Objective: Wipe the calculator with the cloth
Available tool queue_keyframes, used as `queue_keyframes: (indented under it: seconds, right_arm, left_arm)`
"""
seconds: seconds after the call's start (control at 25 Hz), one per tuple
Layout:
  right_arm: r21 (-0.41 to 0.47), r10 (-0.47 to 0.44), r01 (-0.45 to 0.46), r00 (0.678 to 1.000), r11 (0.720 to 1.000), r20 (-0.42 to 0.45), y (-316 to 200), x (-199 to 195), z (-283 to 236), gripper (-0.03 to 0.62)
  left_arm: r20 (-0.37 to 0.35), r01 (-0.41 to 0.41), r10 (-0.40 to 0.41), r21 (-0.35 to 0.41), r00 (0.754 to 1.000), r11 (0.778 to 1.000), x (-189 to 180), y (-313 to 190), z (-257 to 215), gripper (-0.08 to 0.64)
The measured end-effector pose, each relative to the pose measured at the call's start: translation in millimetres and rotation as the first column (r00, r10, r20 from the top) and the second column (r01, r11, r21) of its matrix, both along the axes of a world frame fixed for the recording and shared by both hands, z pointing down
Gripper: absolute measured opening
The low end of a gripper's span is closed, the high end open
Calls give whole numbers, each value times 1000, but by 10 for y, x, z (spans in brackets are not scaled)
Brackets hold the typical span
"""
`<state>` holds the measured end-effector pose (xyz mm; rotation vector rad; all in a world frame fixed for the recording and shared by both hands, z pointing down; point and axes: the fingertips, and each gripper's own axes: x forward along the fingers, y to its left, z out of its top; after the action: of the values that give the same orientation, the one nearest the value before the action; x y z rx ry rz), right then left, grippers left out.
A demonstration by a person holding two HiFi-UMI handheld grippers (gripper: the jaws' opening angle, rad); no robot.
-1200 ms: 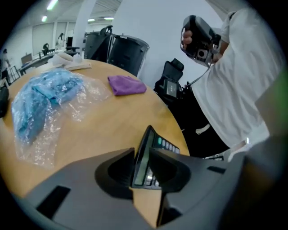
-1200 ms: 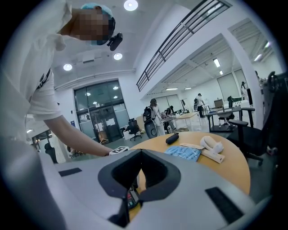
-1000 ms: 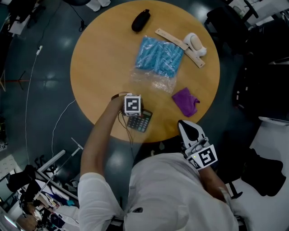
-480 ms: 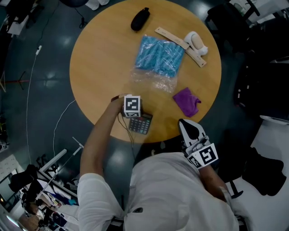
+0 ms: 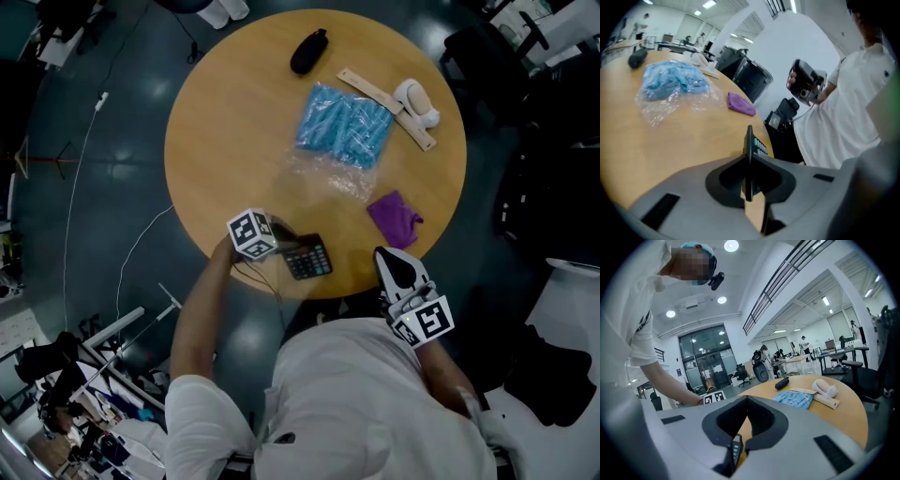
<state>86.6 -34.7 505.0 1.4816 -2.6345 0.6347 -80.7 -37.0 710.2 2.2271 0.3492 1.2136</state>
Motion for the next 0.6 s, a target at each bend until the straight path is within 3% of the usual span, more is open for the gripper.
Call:
queue_keyframes:
  seconds: [0.08,0.16,0.24,0.32,0.4,0.44,0.52,0.6]
  right_arm:
    - [15,-2,2,1000,1000,0,11,9,-28,15]
    - [29,-3,3,1000,1000,-2,28,17,-62,15]
    - [42,-5,5,1000,999,-6,50,29,-95,15]
    - [53,-5,6,1000,999,-13,85,46,-124,15]
    - [61,-4,5,1000,998,-21,119,61,-146,15]
    - [63,-2,3,1000,998,-25,129,68,-152,15]
    - [63,5,-3,1000,998,-30,143,86,-147,15]
    - [58,7,-5,999,998,-36,161,101,-116,15]
  left_arm:
    - [-56,179,-181,-39,982,983,-24,-10,-112,43]
    - [-114,347,-354,-76,928,935,-56,6,-234,44]
    - [-163,505,-515,-103,841,857,-83,23,-349,44]
    - [-191,650,-659,-119,727,751,-98,42,-457,43]
    - [-179,782,-791,-131,585,609,-129,55,-548,44]
    - [-151,842,-852,-142,502,521,-156,61,-581,44]
    - [-67,927,-947,-192,314,321,-196,94,-623,44]
    - [9,955,-992,-270,127,120,-191,135,-665,44]
